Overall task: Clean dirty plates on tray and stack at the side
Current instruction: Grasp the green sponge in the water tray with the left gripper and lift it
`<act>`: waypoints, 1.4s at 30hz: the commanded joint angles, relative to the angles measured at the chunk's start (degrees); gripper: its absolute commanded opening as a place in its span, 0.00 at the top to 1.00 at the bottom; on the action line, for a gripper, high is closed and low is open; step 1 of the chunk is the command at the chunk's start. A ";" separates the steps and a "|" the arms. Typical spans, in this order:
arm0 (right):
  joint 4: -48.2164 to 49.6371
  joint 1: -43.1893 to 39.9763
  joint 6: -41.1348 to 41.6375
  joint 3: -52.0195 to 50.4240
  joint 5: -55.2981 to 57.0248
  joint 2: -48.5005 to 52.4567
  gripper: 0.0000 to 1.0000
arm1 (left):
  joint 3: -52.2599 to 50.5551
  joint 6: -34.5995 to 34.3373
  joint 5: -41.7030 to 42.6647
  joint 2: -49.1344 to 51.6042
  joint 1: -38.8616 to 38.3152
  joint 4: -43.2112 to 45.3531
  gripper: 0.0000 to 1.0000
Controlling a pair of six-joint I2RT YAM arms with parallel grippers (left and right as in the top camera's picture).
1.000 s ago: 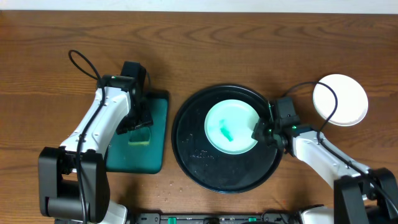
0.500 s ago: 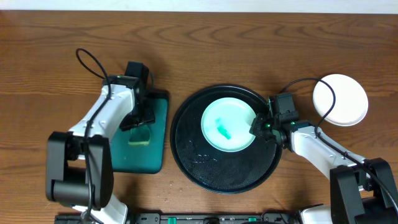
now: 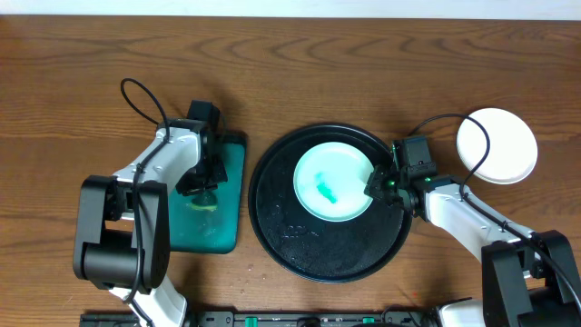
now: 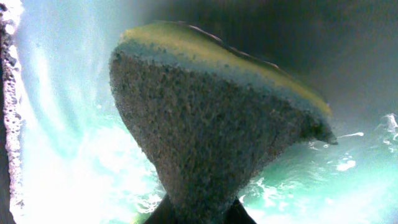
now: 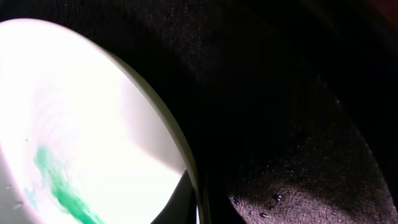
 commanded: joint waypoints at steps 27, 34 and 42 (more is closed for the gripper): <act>-1.95 0.39 0.66 -1.88 -2.12 3.82 0.99 | -4.76 0.07 0.20 -11.26 0.90 2.80 0.50; -1.99 0.39 0.79 -1.88 -2.40 3.82 0.99 | -9.49 -0.11 0.96 -11.26 2.82 7.48 0.50; -2.05 0.39 1.49 -1.88 -2.84 3.82 0.99 | -10.58 2.08 6.19 -11.23 3.10 12.81 0.54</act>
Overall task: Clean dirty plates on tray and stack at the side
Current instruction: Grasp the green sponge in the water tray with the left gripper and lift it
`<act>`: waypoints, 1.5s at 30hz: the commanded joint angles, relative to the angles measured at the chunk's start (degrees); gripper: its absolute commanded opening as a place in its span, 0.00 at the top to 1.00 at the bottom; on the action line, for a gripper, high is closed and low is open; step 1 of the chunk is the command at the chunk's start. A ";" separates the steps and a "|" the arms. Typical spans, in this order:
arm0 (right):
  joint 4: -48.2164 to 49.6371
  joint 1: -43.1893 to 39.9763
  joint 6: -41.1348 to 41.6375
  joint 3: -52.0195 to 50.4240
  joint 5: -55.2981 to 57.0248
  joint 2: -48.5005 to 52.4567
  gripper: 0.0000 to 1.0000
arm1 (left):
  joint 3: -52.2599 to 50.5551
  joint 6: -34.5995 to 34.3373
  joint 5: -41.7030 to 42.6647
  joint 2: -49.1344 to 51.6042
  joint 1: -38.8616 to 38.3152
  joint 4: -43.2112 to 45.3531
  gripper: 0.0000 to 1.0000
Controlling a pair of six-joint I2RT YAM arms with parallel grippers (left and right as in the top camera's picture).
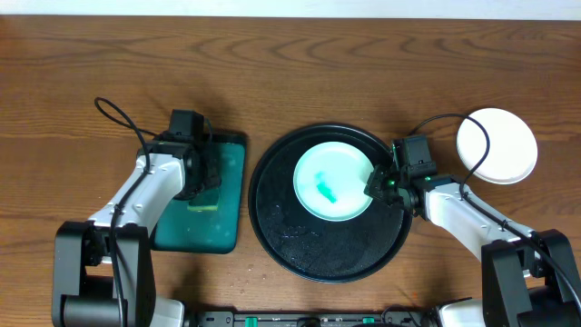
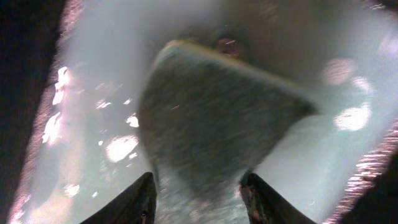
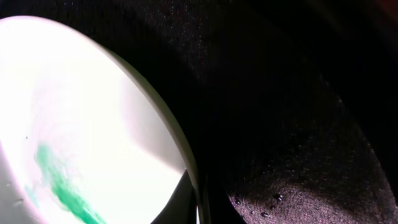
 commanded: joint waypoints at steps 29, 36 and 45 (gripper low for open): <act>-2.58 0.48 1.42 -2.21 -3.02 3.61 0.99 | -0.15 2.51 2.19 -10.91 0.17 -2.99 0.93; -2.43 0.48 1.42 -2.21 -3.02 3.61 0.99 | -0.15 7.61 1.03 -22.29 -2.38 -1.55 0.93; -2.49 0.48 1.40 -2.21 -3.04 3.61 0.99 | -0.15 9.81 -7.98 -26.71 -6.54 0.57 0.93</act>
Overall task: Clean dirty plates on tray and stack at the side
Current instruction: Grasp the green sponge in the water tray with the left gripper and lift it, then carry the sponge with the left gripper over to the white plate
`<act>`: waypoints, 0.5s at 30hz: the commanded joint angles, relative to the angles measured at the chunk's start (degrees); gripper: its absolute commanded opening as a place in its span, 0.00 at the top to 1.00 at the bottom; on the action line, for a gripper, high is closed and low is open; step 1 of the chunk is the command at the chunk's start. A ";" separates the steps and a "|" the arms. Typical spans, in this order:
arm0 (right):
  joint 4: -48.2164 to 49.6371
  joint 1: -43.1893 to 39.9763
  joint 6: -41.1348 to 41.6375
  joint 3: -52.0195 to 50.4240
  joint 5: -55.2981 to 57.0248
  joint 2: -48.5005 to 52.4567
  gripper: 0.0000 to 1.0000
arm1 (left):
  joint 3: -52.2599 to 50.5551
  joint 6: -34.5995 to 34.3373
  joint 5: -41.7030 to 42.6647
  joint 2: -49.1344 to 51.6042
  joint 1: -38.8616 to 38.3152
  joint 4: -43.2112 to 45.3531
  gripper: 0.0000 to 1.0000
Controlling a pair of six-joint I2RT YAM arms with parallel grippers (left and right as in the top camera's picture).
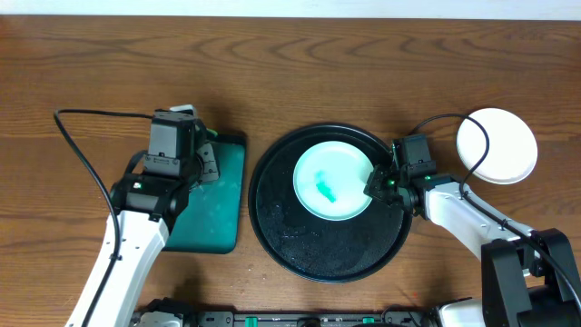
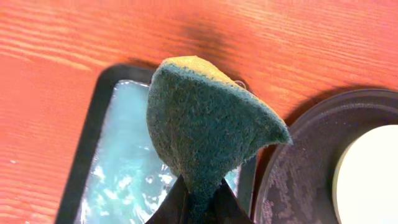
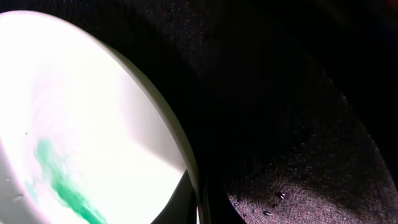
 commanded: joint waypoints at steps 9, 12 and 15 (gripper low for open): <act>-1.70 0.52 1.22 -2.51 -2.54 3.43 0.99 | -0.26 -1.60 -6.91 0.22 -2.34 -0.87 0.93; -1.68 0.52 1.25 -2.51 -2.54 3.43 0.99 | -0.26 -2.49 -2.84 3.78 -2.19 -3.34 0.93; -1.62 0.52 1.22 -2.51 -2.54 3.43 0.99 | -0.26 -4.20 -0.90 9.46 -1.70 -5.35 0.93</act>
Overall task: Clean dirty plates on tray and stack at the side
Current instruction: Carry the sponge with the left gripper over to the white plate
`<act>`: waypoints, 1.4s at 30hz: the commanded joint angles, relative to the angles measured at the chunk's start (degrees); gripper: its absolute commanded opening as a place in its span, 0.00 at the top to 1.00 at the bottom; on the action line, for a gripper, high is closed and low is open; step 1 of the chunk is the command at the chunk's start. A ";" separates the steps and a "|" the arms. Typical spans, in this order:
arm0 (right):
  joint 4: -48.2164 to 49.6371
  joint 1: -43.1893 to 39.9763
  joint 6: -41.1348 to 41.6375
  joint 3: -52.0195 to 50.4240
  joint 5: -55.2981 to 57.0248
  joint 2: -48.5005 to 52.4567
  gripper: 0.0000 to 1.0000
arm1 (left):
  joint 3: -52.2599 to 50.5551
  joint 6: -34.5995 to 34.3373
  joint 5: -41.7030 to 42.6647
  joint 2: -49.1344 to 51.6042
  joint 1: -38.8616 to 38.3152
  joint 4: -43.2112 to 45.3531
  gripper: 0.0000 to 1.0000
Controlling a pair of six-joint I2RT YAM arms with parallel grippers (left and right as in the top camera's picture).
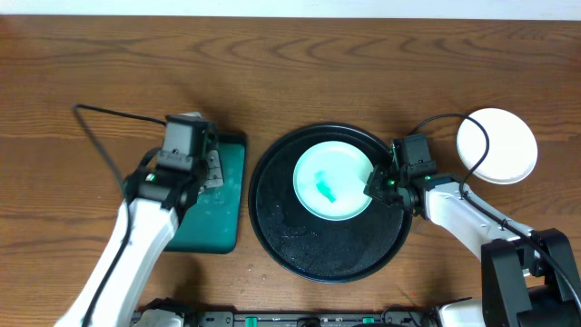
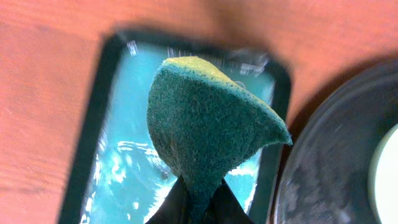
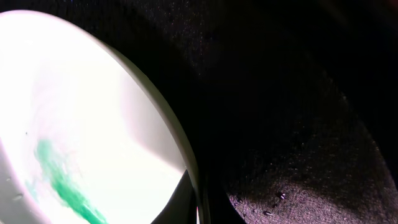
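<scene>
A white plate (image 1: 333, 183) smeared with green (image 3: 59, 183) lies in the round black tray (image 1: 300, 245). My right gripper (image 1: 379, 183) is shut on the plate's right rim (image 3: 186, 163). A green and yellow sponge (image 2: 208, 127) is pinched in my left gripper (image 2: 200, 202), which hovers over the teal basin of soapy water (image 1: 221, 209) left of the tray. In the overhead view the sponge itself is hidden under the left wrist (image 1: 184, 150).
A clean white plate (image 1: 497, 145) sits on the wooden table (image 1: 363, 73) at the far right, beside the tray. A black cable (image 1: 109, 113) loops out behind the left arm, and another arcs over the right arm.
My left gripper, with the sponge, has shifted slightly right and sits over the basin's upper part, the tray edge nearer. The right gripper and plate have not moved.
The sponge was first pressed low in the soapy basin by my left gripper, then still down in the water. Later it was held high above the basin, and now hangs over its right part. All along my right gripper stayed shut on the dirty plate's rim.
</scene>
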 commanded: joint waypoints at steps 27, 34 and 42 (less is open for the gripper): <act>-0.66 0.55 1.22 -2.51 -2.78 3.41 0.99 | 8.17 -16.61 34.14 21.68 -13.68 7.26 0.93; -0.85 0.63 1.20 -2.51 -4.24 3.41 0.99 | 17.27 -17.27 28.55 31.43 -19.85 5.25 0.93; -0.63 3.23 1.25 -2.54 -4.44 3.41 0.99 | 22.60 -19.23 18.40 39.63 -20.68 1.66 0.93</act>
